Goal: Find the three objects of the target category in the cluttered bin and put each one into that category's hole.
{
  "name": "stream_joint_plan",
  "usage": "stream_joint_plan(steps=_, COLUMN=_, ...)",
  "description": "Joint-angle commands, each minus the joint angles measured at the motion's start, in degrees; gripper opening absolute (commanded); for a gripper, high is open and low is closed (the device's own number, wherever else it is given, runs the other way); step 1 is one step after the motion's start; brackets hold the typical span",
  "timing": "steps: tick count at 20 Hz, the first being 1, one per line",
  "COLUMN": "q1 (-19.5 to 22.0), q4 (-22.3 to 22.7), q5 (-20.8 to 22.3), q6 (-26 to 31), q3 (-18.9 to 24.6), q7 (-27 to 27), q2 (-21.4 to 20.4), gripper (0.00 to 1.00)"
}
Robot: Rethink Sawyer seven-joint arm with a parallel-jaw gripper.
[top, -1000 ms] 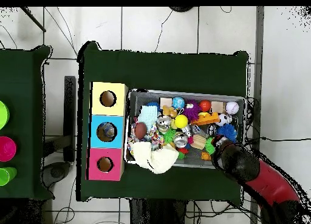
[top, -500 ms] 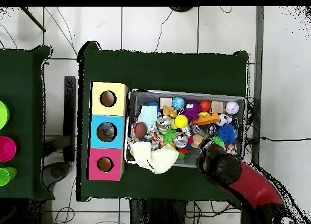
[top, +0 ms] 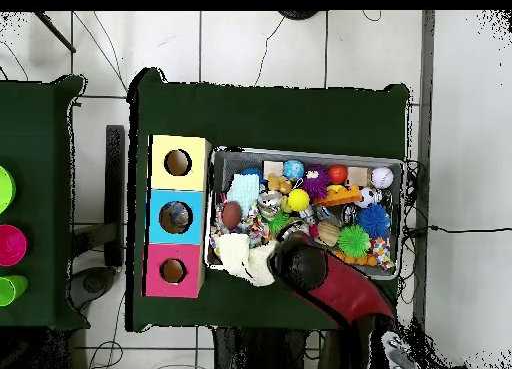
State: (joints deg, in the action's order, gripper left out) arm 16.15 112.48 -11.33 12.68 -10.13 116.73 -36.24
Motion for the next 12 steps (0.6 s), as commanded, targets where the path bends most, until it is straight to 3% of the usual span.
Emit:
stream_joint_plan(steps=1, q1=-6.40, q4=-0.93, q5=-10.52, q6=0.41, q3=-1.85, q7=21.78, q2=4.78, gripper=1.00)
stream_joint_plan(steps=6, q1=-5.10, q4=-3.08, q5=-9.86, q6=2.64, q3=-4.67, q7=18.17, q2=4.56, gripper=1.00)
stream_joint_plan(steps=12, q1=-1.01, q4=-3.74, q5=-8.03, q6=5.02, q3=-3.26, q7=14.17, q2=2.52, gripper=1.00)
